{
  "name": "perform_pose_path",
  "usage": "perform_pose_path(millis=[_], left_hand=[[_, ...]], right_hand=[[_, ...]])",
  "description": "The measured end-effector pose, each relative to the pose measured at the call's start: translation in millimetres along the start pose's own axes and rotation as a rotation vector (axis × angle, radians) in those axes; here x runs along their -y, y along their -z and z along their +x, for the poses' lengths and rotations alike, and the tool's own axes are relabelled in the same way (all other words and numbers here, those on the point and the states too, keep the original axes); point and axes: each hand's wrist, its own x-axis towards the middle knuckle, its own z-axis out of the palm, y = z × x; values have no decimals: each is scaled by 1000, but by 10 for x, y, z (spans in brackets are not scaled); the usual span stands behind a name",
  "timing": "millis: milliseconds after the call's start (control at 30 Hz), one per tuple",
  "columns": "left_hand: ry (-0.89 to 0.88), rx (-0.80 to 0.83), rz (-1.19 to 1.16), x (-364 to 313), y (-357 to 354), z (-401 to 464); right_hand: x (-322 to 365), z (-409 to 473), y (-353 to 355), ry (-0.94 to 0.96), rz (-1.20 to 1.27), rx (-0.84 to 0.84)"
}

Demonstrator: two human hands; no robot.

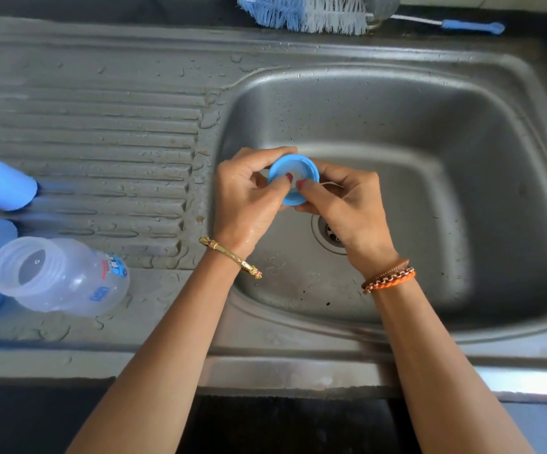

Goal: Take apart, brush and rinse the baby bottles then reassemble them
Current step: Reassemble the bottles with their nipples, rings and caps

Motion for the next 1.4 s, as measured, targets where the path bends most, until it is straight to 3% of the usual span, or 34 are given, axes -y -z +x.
perform_pose_path(millis=[100, 233, 400, 567, 767, 933, 1233, 1400], left_hand=[[111, 111, -116, -54, 6, -27], [171, 141, -167, -117, -9, -41], [62, 60, -72, -42, 16, -12], [-24, 61, 6, 2, -3, -12], [-41, 40, -36, 26, -49, -35], [-11, 66, -83, -17, -76, -46], [17, 41, -38, -23, -90, -63], [-4, -29, -55, -29, -94, -83]], right_hand=[[-25, 20, 6, 31, -103, -113], [-37, 15, 35, 16, -35, -165], [-35, -14, 51, 42, -56, -45], [-7, -15, 64, 56, -133, -85], [7, -14, 59, 33, -59, -152], [8, 2, 88, -19, 100, -81], [-38, 7, 43, 110, -85, -197], [-19, -6, 29, 66, 0, -81]])
